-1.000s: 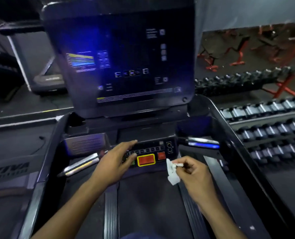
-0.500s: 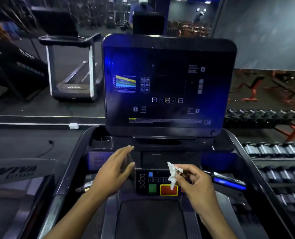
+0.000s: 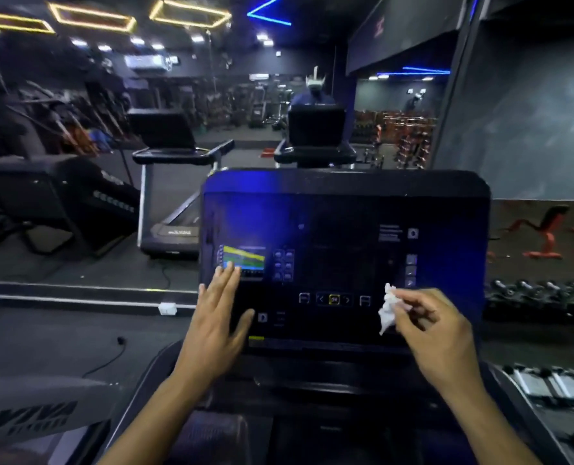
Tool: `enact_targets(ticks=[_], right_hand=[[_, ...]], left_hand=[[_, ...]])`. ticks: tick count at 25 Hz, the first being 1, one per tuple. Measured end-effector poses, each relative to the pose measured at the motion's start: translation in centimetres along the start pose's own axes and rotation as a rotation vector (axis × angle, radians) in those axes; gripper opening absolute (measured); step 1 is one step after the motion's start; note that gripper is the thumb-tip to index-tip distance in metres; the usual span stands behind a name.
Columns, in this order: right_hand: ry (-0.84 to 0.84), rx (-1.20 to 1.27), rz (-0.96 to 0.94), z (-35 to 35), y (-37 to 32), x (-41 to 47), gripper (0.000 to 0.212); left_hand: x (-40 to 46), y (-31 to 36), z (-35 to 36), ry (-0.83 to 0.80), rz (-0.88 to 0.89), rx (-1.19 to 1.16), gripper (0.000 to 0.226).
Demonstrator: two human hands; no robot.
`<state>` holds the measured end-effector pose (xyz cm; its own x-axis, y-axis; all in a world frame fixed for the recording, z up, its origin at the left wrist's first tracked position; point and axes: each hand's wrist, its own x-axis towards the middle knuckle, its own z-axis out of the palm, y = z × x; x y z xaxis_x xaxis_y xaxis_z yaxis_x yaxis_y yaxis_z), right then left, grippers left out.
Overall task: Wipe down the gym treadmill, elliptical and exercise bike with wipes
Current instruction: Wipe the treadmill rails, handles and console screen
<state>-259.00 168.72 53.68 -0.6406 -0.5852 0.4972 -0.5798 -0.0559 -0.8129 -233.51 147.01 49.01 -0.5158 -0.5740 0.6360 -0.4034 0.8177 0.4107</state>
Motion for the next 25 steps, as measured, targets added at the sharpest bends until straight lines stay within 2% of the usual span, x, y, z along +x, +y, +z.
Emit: enact_targets(ticks=[6,9,12,15,19,25], right_hand=[[0.181,-0.096,-0.128,-3.1,1.3,9.5,0.019],[0.381,-0.243,-0.164,-6.1,2.3,13.6,0.020],[0.528,-0.336,-0.160,-8.3,3.4,17.5,0.024],[0.594,-0.448,-0.143,-8.0,4.8,20.2,0.026],[0.683,-0.567,-0.136,-5.6,4.7,21.2,0.026],[0.597,-0.634,-0.351,2.2,0.7,20.2,0.026]], left_hand=[[11.2,5.3,4.7,-0.034,0.371,0.184,0.067],[16.5,7.3,7.0,-0.076,0.589,0.293,0.066],[19.4,7.9,8.8,-0.101,0.723,0.416,0.067],[19.6,7.3,10.0,-0.076,0.745,0.501,0.067],[19.5,7.3,10.2,-0.051,0.761,0.494,0.064],[19.3,7.2,9.9,-0.057,0.765,0.424,0.063]])
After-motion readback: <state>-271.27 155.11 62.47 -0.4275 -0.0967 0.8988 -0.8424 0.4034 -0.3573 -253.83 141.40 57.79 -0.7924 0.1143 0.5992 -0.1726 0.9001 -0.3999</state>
